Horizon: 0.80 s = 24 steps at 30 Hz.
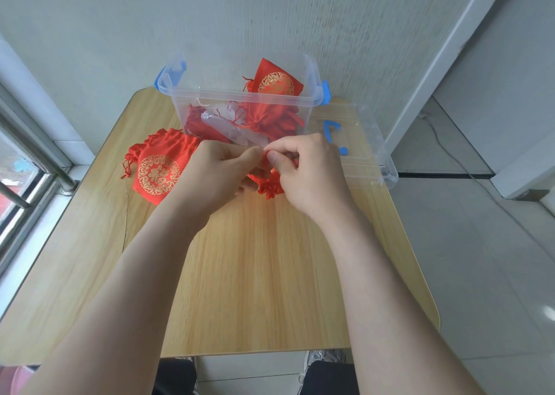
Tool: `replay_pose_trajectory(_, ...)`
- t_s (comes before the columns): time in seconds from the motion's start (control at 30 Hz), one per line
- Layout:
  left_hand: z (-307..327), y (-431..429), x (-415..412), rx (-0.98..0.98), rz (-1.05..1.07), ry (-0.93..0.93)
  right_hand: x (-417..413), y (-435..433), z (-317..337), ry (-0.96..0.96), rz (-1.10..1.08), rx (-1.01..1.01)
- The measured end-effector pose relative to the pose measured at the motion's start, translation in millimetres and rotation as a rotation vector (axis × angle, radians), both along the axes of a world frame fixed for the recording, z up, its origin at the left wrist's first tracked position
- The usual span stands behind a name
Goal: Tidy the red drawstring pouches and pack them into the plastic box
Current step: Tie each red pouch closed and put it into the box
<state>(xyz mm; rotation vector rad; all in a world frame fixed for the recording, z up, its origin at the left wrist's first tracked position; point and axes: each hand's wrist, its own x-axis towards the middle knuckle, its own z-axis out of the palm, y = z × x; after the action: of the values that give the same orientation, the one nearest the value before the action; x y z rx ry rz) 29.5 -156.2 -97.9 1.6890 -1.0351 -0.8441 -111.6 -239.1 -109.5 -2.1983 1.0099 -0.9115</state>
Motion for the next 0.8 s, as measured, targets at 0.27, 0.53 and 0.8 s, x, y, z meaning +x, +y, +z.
replay_pose_trajectory(0.27,-2,0,6,-0.006,0.011,0.176,3,0,-1,-0.059,0.011,-0.025)
replay_pose_trajectory(0.53,-5,-3,7,-0.025,0.100,-0.002,4,0,-2,-0.020,-0.041,-0.019)
replay_pose_trajectory(0.8,-8,-10,17,0.011,0.407,0.205,-8,-6,-3,0.033,-0.306,0.121)
